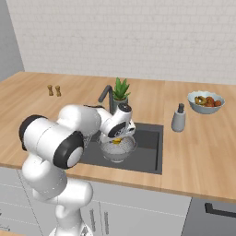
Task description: Put the colander in the sink, put the tangerine in the colander, and turn on the sink faucet and pour water over the colander.
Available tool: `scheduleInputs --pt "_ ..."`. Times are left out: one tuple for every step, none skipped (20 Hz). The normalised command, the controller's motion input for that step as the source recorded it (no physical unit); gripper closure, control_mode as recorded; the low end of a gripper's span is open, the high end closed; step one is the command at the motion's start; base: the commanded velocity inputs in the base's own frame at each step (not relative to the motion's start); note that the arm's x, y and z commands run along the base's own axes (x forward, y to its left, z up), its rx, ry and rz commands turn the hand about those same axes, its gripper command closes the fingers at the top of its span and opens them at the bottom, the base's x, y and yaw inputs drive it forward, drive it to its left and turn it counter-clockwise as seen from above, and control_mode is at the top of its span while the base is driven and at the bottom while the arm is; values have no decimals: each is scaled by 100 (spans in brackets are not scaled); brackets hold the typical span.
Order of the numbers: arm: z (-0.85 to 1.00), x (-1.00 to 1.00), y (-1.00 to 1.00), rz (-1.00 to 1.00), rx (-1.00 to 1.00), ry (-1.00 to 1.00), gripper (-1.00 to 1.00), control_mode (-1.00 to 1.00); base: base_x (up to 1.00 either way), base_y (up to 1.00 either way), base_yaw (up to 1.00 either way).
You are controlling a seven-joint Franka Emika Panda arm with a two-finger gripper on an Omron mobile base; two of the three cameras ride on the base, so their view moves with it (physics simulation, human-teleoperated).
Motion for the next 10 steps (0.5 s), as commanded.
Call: scheduleInputs --pt "-25 4 9 -4 0 0 100 -100 0 0 0" --pt "-26 4 8 -3 0 0 100 -100 0 0 0" --pt "-30 2 9 -4 0 0 100 -100 0 0 0" --pt "-32 4 5 -4 0 0 100 -100 0 0 0" --pt "-32 4 4 -4 0 0 100 -100 0 0 0" --pt "-34 5 2 -5 0 1 100 -100 0 0 0" --pt "-36 5 1 -5 0 2 100 -100 0 0 0" --pt "-35 5 0 -5 0 0 100 -100 0 0 0" --pt "-35 6 0 -5 0 1 100 -100 0 0 0" --pt "-27 11 0 -4 0 0 100 -100 0 0 0"
